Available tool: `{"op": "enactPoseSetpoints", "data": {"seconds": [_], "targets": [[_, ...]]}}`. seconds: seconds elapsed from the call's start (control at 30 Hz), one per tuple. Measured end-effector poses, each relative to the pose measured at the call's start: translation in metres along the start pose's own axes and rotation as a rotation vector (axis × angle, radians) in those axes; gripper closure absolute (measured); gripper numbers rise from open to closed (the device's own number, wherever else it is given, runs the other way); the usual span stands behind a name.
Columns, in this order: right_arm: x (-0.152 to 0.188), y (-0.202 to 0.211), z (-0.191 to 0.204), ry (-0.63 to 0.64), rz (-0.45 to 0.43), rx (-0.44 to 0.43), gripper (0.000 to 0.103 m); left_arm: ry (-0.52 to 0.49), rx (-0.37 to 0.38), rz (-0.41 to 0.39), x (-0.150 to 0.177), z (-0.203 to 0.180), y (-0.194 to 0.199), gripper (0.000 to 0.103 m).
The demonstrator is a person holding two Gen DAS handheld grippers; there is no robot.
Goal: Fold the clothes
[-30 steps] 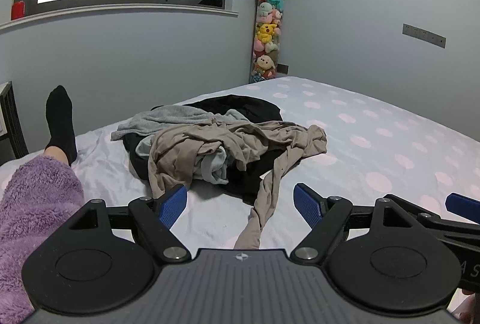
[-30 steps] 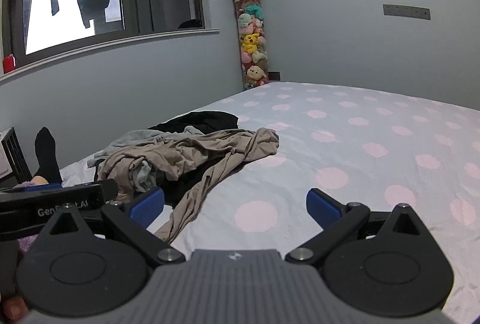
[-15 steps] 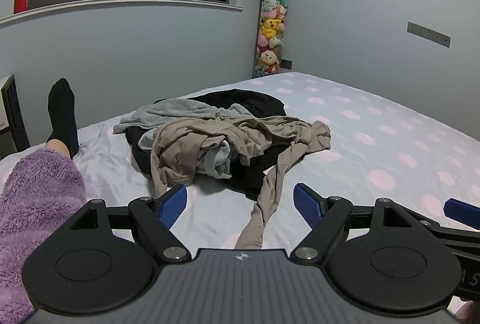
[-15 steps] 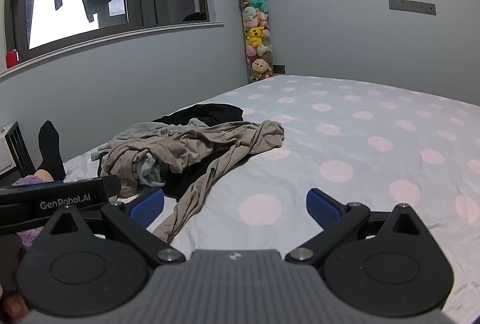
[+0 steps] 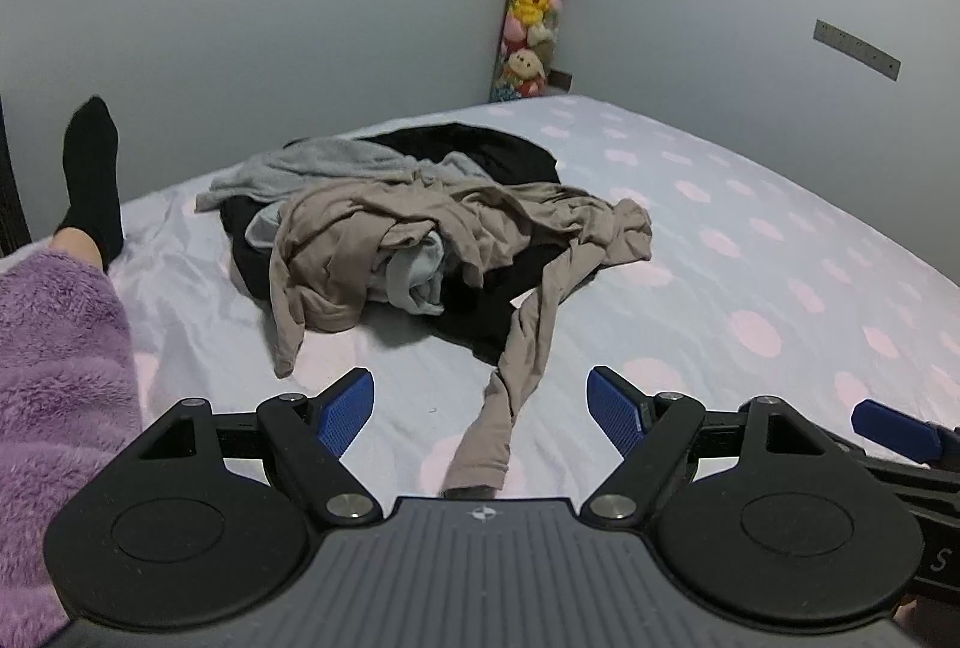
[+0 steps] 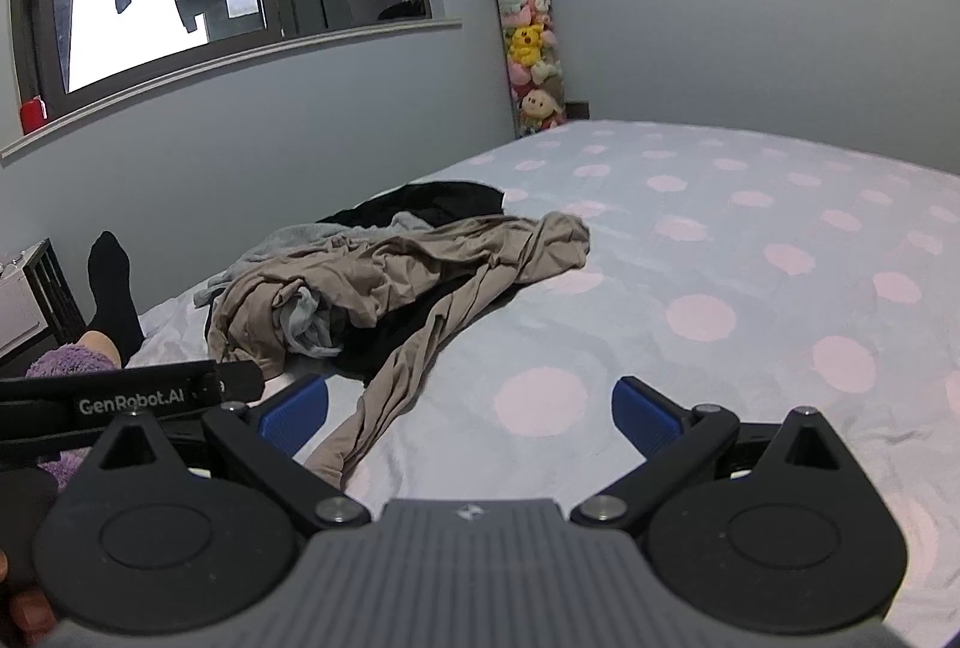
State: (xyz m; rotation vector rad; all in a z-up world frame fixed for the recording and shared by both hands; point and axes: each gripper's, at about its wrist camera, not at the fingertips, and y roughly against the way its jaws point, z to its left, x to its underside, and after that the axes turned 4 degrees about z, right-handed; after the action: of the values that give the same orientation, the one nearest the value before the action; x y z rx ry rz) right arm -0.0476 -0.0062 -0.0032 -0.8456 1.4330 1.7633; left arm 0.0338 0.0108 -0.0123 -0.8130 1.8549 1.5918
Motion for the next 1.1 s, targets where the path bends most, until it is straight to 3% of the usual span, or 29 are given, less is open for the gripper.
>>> {"op": "enactPoseSetpoints", "data": {"seconds": [0.2, 0.37, 0.47, 0.63, 0.77, 0.87, 1.03, 1.07, 1.1], "targets": [[-0.009, -0.031, 0.003, 0.032, 0.085, -0.016, 0.004, -0.009, -0.02, 0.06, -0.02, 0.016, -0.026, 0.025], [-0.019, -0.069, 0.013, 0.065, 0.141, -0.029, 0.018, -0.012, -0.019, 0.073, -0.044, 0.034, -0.053, 0.025], [-0.024, -0.094, 0.019, 0.087, 0.171, -0.038, 0.018, -0.01, 0.025, 0.083, -0.064, 0.043, -0.074, 0.025], [-0.033, -0.134, 0.03, 0.123, 0.222, -0.053, 0.018, 0.003, 0.006, 0.065, -0.092, 0.052, -0.114, 0.025], [-0.037, -0.168, 0.036, 0.134, 0.256, -0.063, 0.018, 0.07, 0.022, 0.081, -0.106, 0.064, -0.149, 0.035], [-0.036, -0.192, 0.035, 0.12, 0.267, -0.067, 0.019, 0.111, 0.024, 0.038, -0.103, 0.069, -0.163, 0.037], [-0.032, -0.225, 0.037, 0.138, 0.28, -0.083, 0.047, 0.006, -0.033, -0.081, -0.092, 0.053, -0.167, 0.055], [-0.032, -0.228, 0.038, 0.138, 0.277, -0.086, 0.052, -0.022, -0.042, -0.093, -0.093, 0.048, -0.167, 0.062], [-0.032, -0.231, 0.039, 0.138, 0.275, -0.09, 0.066, -0.052, -0.047, -0.105, -0.093, 0.043, -0.165, 0.076]]}}
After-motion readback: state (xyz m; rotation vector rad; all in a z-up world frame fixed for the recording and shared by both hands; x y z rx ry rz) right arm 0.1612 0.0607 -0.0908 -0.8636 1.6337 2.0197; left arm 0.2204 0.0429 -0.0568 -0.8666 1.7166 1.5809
